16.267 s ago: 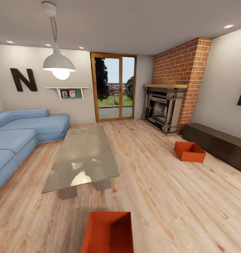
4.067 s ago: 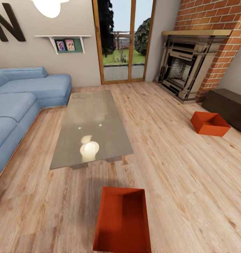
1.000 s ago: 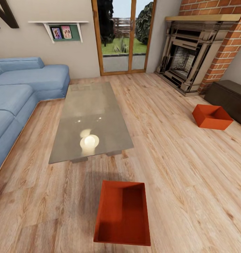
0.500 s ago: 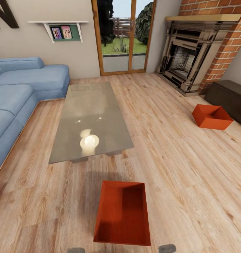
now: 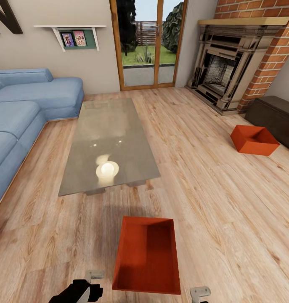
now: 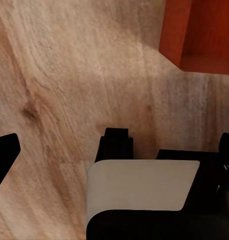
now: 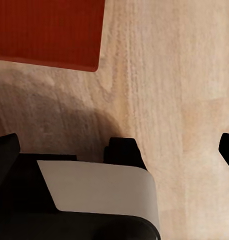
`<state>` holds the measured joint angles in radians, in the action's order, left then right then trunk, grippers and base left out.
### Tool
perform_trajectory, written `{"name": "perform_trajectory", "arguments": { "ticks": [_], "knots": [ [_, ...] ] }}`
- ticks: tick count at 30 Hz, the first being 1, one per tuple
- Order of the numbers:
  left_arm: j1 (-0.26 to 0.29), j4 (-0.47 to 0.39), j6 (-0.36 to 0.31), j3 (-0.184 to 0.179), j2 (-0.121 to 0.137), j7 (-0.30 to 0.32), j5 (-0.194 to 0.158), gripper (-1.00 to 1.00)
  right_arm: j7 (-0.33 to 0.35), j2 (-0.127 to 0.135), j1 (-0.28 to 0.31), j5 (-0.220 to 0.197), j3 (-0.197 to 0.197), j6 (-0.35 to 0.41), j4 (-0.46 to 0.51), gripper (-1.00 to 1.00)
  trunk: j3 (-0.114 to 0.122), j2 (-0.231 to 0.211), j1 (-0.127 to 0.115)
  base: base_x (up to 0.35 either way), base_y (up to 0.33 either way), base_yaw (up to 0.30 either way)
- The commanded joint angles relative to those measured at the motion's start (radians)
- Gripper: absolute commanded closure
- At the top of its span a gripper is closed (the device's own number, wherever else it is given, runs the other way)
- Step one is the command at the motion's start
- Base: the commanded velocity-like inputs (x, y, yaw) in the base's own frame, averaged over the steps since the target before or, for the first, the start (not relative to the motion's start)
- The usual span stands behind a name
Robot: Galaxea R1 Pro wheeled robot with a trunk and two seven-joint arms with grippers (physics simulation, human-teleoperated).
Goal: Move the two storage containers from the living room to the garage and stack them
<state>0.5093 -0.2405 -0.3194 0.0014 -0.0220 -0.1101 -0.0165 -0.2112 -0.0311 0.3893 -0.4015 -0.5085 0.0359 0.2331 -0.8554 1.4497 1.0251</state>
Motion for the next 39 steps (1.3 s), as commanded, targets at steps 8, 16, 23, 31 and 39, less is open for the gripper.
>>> {"name": "perform_trajectory", "arguments": {
  "ticks": [8, 16, 23, 31, 39],
  "knots": [
    [0.0, -0.012, -0.007, -0.001, -0.009, -0.005, -0.001, -1.0, -0.033, 0.002, 0.058, -0.012, -0.008, -0.005, -0.009, -1.0, -0.001, 0.0, 0.0, 0.0, 0.0, 0.0],
    [0.086, -0.005, -0.025, -0.003, -0.044, -0.011, 0.0, -1.0, -0.043, -0.002, 0.208, -0.02, -0.007, 0.0, -0.022, -1.0, -0.001, 0.0, 0.0, 0.0, 0.0, 0.0],
    [0.146, -0.007, -0.034, -0.002, -0.066, -0.087, 0.003, -1.0, -0.064, -0.013, 0.263, -0.021, -0.007, -0.01, -0.046, -1.0, -0.001, 0.0, 0.0, 0.0, 0.0, 0.0],
    [0.189, -0.012, -0.035, -0.006, -0.127, -0.103, 0.012, -1.0, -0.066, -0.021, 0.265, -0.022, -0.005, -0.026, -0.054, -1.0, -0.001, 0.0, 0.0, 0.0, 0.0, 0.0],
    [0.196, -0.019, -0.031, -0.006, -0.13, -0.1, 0.003, -1.0, -0.066, -0.032, 0.264, -0.025, 0.001, -0.069, -0.091, -1.0, -0.001, 0.0, 0.0, 0.0, 0.0, 0.0]
  ]
}}
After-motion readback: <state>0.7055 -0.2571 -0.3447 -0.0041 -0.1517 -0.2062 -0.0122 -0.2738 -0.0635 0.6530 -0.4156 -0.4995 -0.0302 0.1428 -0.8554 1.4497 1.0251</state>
